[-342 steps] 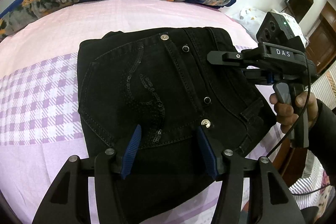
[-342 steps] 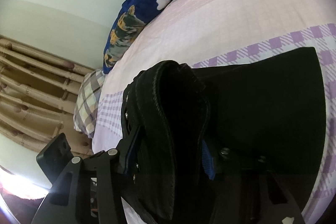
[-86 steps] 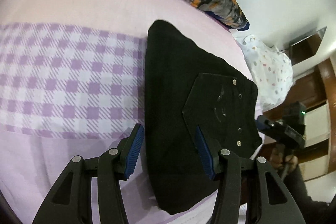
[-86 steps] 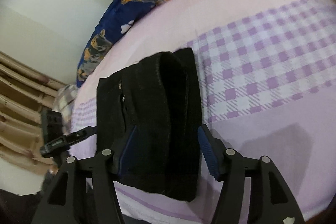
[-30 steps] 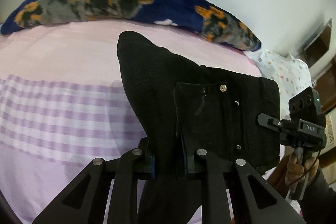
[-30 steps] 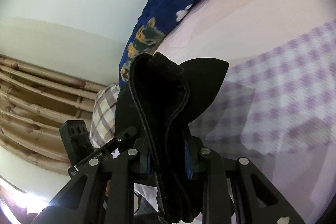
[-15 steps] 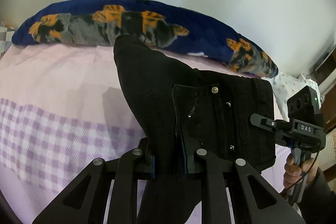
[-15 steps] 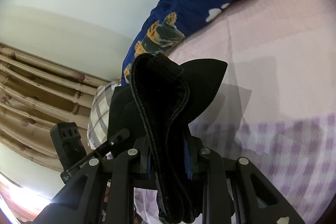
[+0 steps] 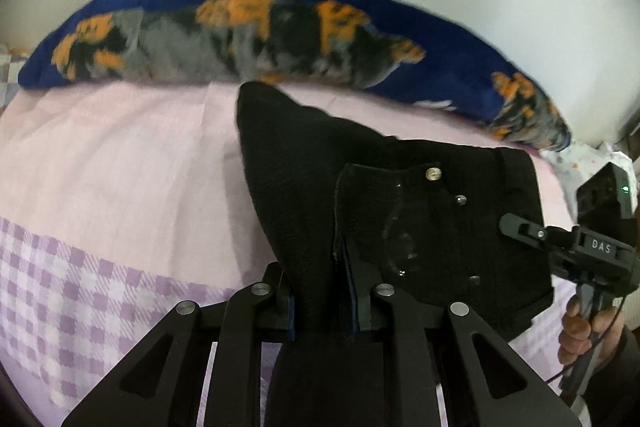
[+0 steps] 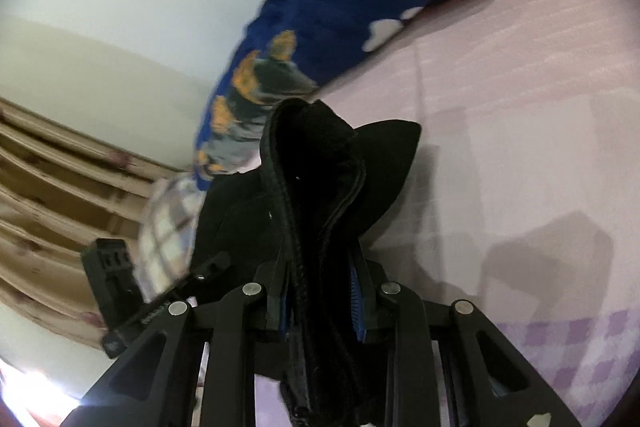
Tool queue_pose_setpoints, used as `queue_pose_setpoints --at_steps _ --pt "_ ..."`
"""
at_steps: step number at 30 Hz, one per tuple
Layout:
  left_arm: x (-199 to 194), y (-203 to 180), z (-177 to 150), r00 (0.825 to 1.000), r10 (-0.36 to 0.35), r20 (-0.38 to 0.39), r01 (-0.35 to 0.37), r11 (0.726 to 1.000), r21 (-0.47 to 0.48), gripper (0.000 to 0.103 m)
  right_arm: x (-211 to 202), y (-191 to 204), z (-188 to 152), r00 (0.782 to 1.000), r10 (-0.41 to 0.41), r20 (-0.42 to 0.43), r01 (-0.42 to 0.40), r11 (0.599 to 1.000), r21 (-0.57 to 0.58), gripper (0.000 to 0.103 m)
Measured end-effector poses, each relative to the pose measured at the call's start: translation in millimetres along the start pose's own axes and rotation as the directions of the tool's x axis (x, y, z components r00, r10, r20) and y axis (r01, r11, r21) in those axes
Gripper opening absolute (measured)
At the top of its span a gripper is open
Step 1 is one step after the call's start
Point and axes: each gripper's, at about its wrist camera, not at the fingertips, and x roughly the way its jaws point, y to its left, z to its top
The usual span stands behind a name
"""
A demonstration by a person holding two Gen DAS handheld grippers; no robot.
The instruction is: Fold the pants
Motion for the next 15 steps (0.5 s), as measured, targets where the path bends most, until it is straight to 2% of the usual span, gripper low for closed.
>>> queue_pose_setpoints --at_steps 2,4,10,15 --pt "7 5 -2 1.000 0.009 -0.006 -0.009 1.000 -0.006 0.028 5 -6 -3 0.997 -0.075 0.010 0.075 0.997 -0.014 0.029" --pt "17 8 -5 0.999 0.034 -0.017 -0.034 0.999 -0.007 0.038 9 -9 -6 0.991 -0.131 0.020 0.132 0.991 -0.035 0.040" --pt "20 11 -9 0.998 0.066 0.012 -0.066 0.998 -0.011 0.052 10 -10 -11 0.984 -0.171 0.052 0.175 0.982 -0.077 0.041" --pt "11 8 -18 0.996 0.094 0.009 -0.094 0.996 -0.003 0.055 9 -1 -19 0.973 -0.220 0.064 0.226 0.966 -0.124 0.048"
